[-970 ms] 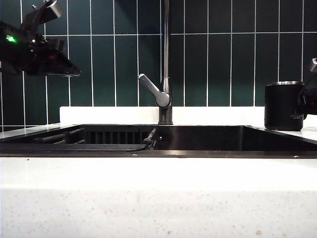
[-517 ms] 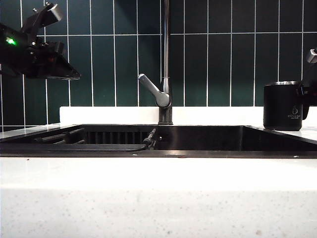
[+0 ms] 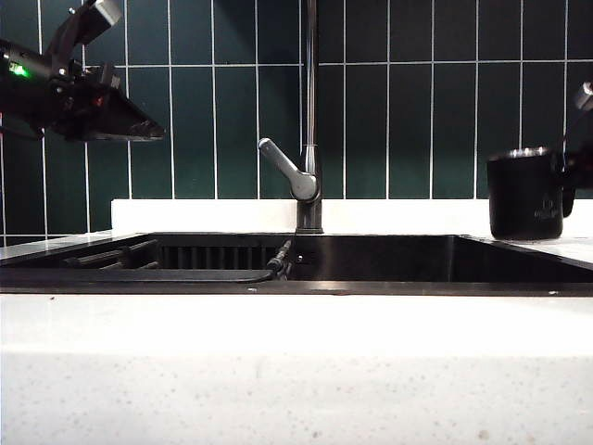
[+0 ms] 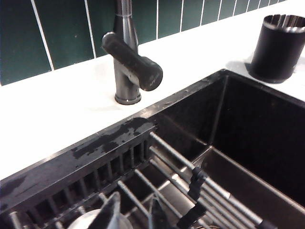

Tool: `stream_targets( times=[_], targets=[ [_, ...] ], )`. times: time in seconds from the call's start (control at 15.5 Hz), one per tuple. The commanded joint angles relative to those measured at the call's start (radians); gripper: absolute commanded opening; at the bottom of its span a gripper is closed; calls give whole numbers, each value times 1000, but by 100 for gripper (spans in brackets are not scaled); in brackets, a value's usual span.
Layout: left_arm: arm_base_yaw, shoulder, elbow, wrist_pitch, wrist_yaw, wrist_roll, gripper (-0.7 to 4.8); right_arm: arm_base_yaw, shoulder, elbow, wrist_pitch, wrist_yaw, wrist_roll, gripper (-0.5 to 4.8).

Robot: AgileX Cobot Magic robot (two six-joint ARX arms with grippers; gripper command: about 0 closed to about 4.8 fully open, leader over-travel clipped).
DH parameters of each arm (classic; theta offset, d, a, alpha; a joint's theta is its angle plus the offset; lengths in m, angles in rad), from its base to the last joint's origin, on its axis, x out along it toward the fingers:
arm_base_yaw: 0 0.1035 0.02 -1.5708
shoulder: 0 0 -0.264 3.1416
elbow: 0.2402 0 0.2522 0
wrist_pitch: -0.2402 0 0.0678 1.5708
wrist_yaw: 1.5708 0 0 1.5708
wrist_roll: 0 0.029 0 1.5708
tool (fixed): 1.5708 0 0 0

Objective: Pick up the mug next to the sink, go to the faucet to get some water, pour the water into the sink, and finally put the mug back to its place.

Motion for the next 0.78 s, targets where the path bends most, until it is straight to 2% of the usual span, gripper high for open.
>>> stream_targets(
  times=[0.06, 0.26, 0.45, 0.58, 0.65, 0.78],
  targets=[
    [0, -2, 45, 8, 51, -43, 79, 1, -69, 8, 49, -11, 89, -3],
    [0, 2, 113, -23, 89, -61, 79, 18, -96, 9, 64, -73, 142, -2],
    [0, 63, 216, -51, 134, -62, 80, 94, -113, 10, 56, -161, 165, -2],
    [0, 121, 279, -98, 171, -62, 95, 155, -117, 14, 56, -188, 165, -2],
    [0, 180, 333, -113, 185, -61, 124, 208, -126, 14, 52, -195, 164, -2],
    [0, 251, 389, -111, 182, -58, 125, 272, -134, 31, 23, -205, 164, -2]
  ],
)
